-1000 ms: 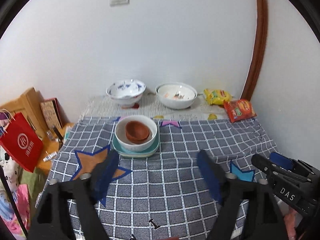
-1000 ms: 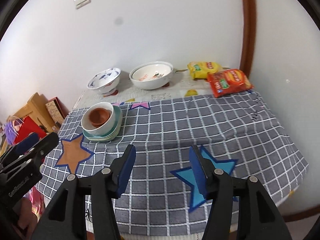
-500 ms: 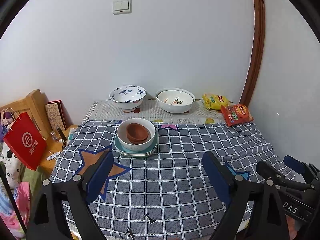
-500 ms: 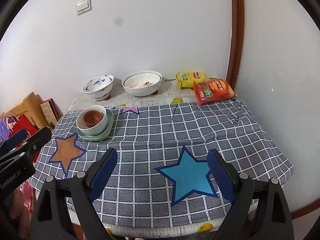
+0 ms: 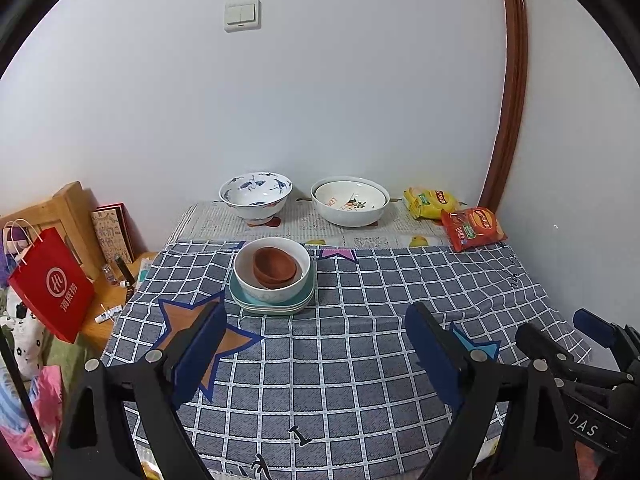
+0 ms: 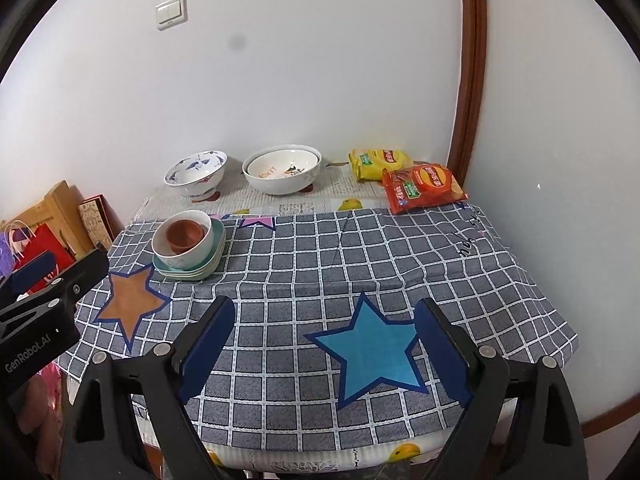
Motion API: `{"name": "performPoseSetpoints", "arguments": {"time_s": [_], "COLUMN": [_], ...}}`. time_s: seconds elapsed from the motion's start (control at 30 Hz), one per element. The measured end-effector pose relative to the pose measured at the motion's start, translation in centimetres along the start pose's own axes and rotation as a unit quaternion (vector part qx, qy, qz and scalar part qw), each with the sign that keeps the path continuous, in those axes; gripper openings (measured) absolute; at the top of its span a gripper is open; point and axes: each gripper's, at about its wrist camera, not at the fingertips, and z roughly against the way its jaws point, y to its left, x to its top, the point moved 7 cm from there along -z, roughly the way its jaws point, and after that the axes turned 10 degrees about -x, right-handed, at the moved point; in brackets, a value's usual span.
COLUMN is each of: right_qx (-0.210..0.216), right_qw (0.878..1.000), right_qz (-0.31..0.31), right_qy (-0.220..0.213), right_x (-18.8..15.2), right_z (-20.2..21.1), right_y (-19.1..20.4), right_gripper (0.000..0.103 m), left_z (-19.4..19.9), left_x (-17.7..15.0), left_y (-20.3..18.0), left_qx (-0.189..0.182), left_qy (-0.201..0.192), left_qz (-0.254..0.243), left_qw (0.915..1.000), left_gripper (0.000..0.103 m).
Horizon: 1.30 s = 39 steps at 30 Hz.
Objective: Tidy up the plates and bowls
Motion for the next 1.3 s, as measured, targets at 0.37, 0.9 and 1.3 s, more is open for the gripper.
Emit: {"name": "performPoseSetpoints", "arguments": {"time_s": [0.37,0.9,1.3], "right_qx": [-0.003,-0.007,-0.005], "right_qw": [1.000,1.000,1.000], "right_qz": [0.003,0.003,0.002], "right_qy": [-0.004,-0.002,-0.006], "right_x": [-0.02,-0.04,0.14], "right_z": [0.32,0.28,0.62], "right_y": [-0.01,0.01,0.08], "right_gripper": [0.090,0.090,0.090], "left_z": [0.17,0.05,0.12], "left_x": [-0.02,-0.01,-0.07], "left_y": [-0.01,-0.15,-0.37], "left_qx": [0.002,0.002,0.001], "left_qy": [0.000,0.005,0.005], "left_qz": [-0.001,-0.002,-0.003], "left_qw": [1.0000,1.0000,1.0000], "left_gripper": [0.091,0.091,0.091]}}
